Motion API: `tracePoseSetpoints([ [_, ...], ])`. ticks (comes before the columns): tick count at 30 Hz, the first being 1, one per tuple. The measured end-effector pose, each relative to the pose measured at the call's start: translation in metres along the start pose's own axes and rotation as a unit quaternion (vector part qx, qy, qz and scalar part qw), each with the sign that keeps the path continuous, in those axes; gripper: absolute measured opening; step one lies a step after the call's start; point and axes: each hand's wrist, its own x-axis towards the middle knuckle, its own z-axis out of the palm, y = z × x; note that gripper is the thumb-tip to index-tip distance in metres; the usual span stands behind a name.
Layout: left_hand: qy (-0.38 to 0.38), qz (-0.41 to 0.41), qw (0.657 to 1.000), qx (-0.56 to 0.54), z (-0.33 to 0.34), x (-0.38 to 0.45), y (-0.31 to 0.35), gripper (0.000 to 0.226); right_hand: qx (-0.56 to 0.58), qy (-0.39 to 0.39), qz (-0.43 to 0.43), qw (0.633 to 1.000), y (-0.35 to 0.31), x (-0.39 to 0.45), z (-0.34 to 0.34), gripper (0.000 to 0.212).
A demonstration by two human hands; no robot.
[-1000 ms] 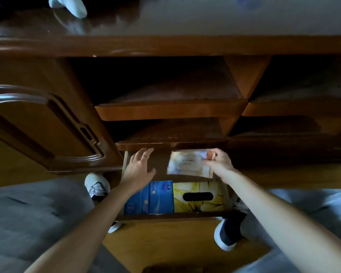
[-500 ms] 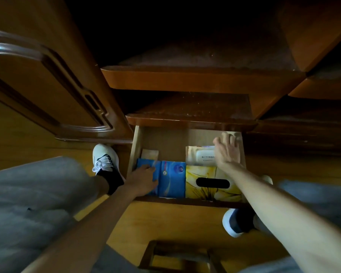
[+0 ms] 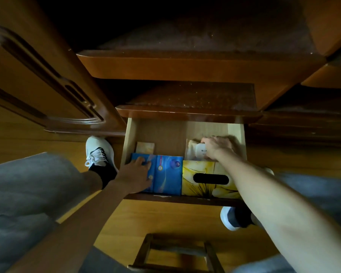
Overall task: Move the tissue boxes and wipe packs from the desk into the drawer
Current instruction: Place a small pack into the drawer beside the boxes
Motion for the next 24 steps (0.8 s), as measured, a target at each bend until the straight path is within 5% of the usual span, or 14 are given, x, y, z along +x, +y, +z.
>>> tracePoseSetpoints([
  [3, -0.032, 0.005, 0.999, -0.002, -0.008, 0.001, 0.002, 0.07, -0.016, -0.011, 0.001, 1.0, -0.003, -0.006, -0.007, 0.031],
  [10, -0.05, -0.016, 0.998, -0.023, -0.021, -0.002, 0.007, 0.068, 0.12, 0.031, -0.001, 0.992, 0.008, -0.06, -0.022, 0.071],
  [12, 0.019, -0.008, 0.999, -0.046, -0.025, -0.012, 0.01, 0.056, 0.176, 0.043, -0.012, 0.983, 0.013, -0.081, -0.04, 0.061],
  [14, 0.178, 0.018, 0.983, -0.043, -0.034, -0.023, 0.017, 0.04, 0.281, 0.062, -0.02, 0.958, 0.019, -0.103, -0.061, 0.038],
  [18, 0.45, 0.124, 0.881, -0.075, -0.101, -0.062, 0.048, 0.022, 0.4, 0.191, -0.066, 0.894, 0.028, -0.158, -0.12, 0.021],
  [24, 0.662, 0.243, 0.709, 0.001, -0.253, -0.152, 0.076, 0.022, 0.437, 0.351, -0.204, 0.803, 0.041, -0.269, -0.223, 0.012],
])
